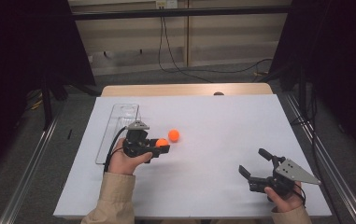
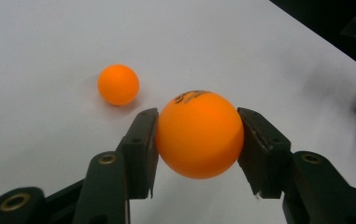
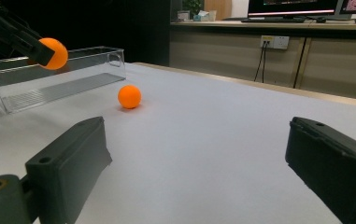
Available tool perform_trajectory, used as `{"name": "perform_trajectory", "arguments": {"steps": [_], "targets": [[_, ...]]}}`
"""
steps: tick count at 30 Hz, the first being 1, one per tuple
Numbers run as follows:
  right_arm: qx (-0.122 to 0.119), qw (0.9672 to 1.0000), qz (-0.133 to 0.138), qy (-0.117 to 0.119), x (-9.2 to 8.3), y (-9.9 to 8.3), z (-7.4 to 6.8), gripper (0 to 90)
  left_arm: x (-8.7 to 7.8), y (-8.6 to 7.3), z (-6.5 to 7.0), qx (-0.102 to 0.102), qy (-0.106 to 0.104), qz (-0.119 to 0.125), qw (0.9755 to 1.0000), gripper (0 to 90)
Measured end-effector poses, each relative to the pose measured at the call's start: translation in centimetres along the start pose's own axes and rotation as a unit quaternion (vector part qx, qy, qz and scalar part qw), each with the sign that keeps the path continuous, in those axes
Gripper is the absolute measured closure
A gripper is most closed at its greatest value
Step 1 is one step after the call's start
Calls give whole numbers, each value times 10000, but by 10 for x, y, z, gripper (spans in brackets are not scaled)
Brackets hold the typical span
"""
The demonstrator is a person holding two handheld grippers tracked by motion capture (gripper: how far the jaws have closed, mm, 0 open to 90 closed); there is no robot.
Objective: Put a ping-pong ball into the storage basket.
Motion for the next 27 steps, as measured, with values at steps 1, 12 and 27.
{"name": "perform_trajectory", "arguments": {"steps": [1, 12, 27], "targets": [[10, 10000, -2, -6, 0, 0, 0, 49, -1, 0, 0, 1, 0, 0, 10000, 509], [17, 10000, 0, 2, 0, 0, 0, 49, -6, 2, -6, -32, 58, 68, 10000, 510], [22, 10000, 1, 2, 0, 0, 0, 50, -11, 3, -15, -69, 154, 146, 9998, 509]]}}
Point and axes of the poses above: each handheld gripper's, and its own axes: x roughly forward along the jaws, y roughly out of its top, z roughly to its right, the point moved 10 cm from there along x, roughly forward along the jaws, and after that the axes turned 9 degrees about -x, right-handed, at the moved point
